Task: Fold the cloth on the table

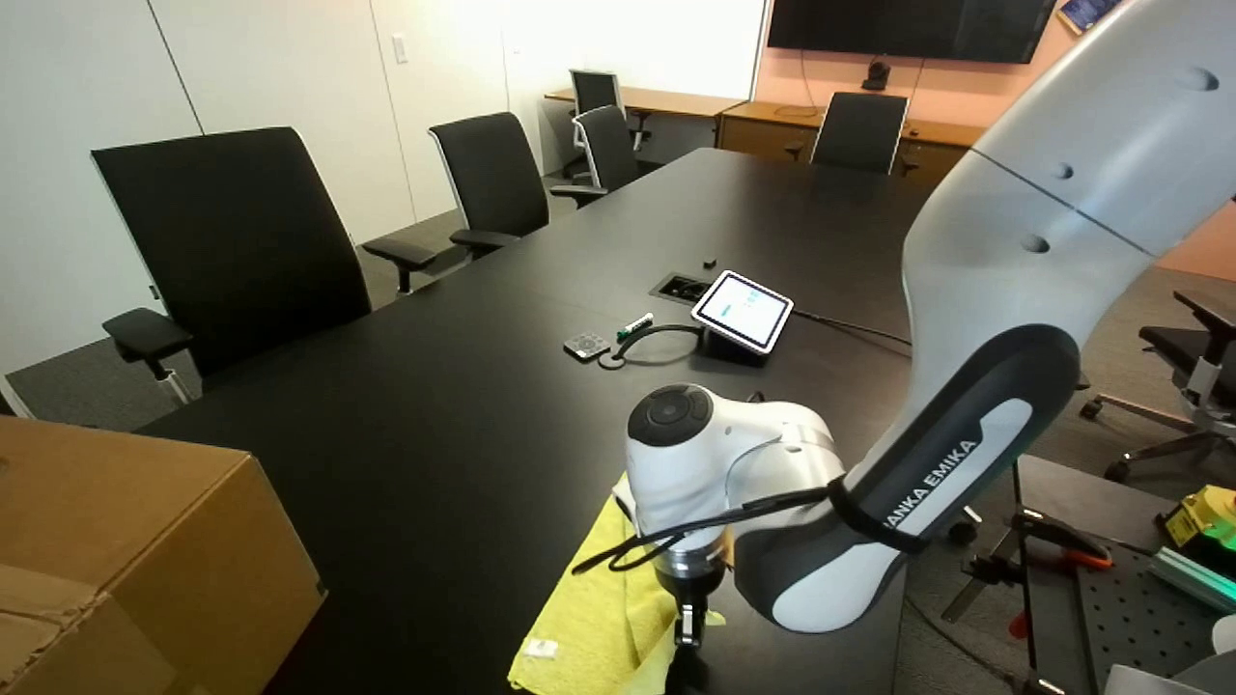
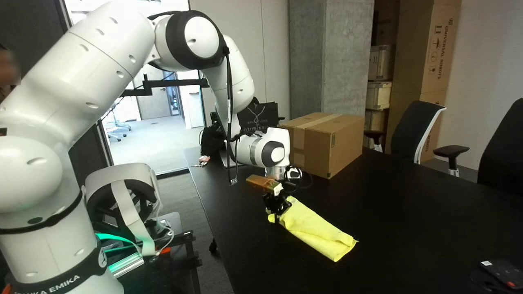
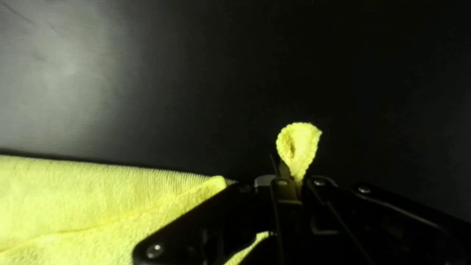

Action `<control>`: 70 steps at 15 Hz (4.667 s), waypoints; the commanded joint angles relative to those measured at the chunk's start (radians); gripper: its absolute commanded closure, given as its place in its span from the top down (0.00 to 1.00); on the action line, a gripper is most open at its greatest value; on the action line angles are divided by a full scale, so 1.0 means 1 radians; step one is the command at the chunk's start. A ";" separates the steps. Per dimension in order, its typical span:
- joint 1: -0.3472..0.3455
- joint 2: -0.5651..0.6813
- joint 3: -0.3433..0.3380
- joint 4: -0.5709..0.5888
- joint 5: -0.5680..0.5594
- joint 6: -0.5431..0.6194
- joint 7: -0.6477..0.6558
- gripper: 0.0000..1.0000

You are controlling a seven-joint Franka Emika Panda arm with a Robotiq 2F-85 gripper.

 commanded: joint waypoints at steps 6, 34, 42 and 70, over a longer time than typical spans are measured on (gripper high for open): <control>0.034 0.092 0.004 0.277 -0.052 -0.164 0.003 0.03; 0.026 0.232 -0.010 0.659 0.008 -0.036 0.150 0.73; -0.137 -0.061 0.032 0.314 0.059 -0.307 -0.024 1.00; -0.353 -0.958 -0.026 -0.499 0.169 -0.610 -0.355 1.00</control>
